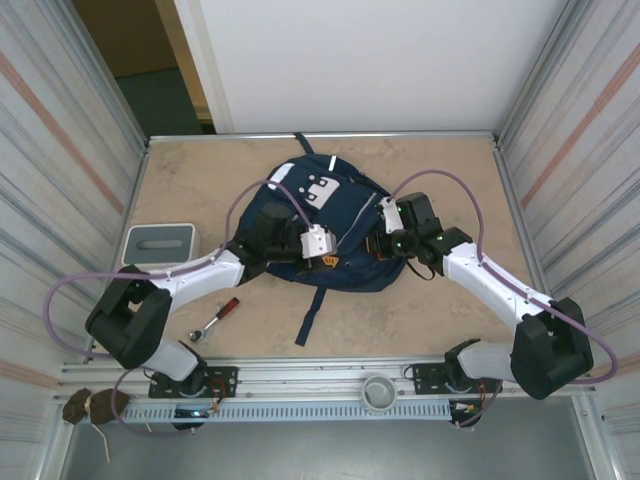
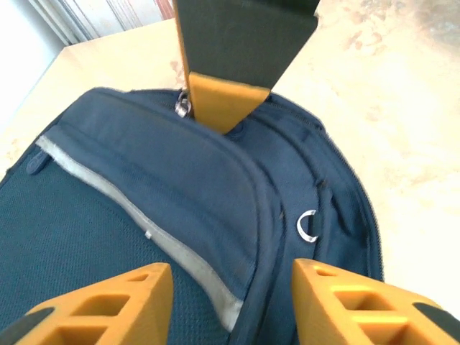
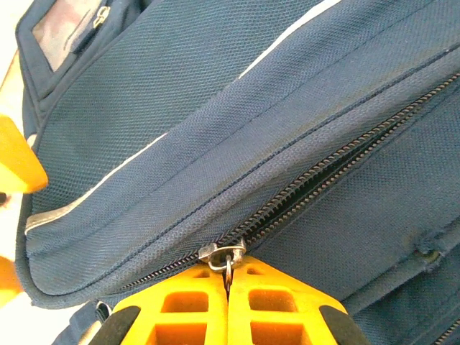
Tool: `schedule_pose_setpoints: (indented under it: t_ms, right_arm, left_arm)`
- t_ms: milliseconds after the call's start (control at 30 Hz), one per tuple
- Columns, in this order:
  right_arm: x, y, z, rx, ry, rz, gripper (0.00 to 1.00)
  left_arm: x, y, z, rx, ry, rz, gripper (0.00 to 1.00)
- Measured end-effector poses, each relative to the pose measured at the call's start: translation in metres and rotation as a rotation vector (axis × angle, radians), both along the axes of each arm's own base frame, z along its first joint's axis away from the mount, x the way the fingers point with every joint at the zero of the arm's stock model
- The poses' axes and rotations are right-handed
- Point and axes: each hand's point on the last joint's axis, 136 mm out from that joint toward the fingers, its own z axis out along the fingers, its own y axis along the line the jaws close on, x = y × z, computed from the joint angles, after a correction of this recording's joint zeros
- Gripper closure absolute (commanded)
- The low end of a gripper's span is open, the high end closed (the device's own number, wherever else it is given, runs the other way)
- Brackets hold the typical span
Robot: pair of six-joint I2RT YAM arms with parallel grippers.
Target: Pack books, pencil case, and school supplies into a backpack
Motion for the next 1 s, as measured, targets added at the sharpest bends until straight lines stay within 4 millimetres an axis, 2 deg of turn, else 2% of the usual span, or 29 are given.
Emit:
schedule_pose_setpoints:
  t_ms: [167,233,400,567,700,1000]
  right_arm:
    - [-0.007,0.009,0.003,0.007,-0.003,0.014,1.0]
    - [-0.011,0.015,0.004,0.009,-0.002,0.027,1.0]
    - [-0.021,0.026,0.006,0.016,-0.007,0.059,1.0]
    - [-0.022,0.027,0.003,0.011,-0.015,0.062,1.0]
    - [-0.02,0.024,0.003,-0.001,-0.023,0.049,1.0]
    - [-0.008,0.011,0.001,0.007,-0.014,0.003,1.0]
  left_arm:
    - [-0.013,-0.012,-0.003,0.027,-0.017,-0.01,0.46]
    - [-0.014,-0.015,-0.004,0.036,-0.024,-0.004,0.48]
    - [-0.006,-0.017,-0.005,0.048,-0.036,0.023,0.63]
    - [-0.004,-0.016,-0.005,0.052,-0.033,0.039,0.79]
    - [0.0,-0.011,-0.004,0.039,-0.025,0.055,0.84]
    - [-0.003,0.015,0.004,-0.057,0.01,0.061,0.85]
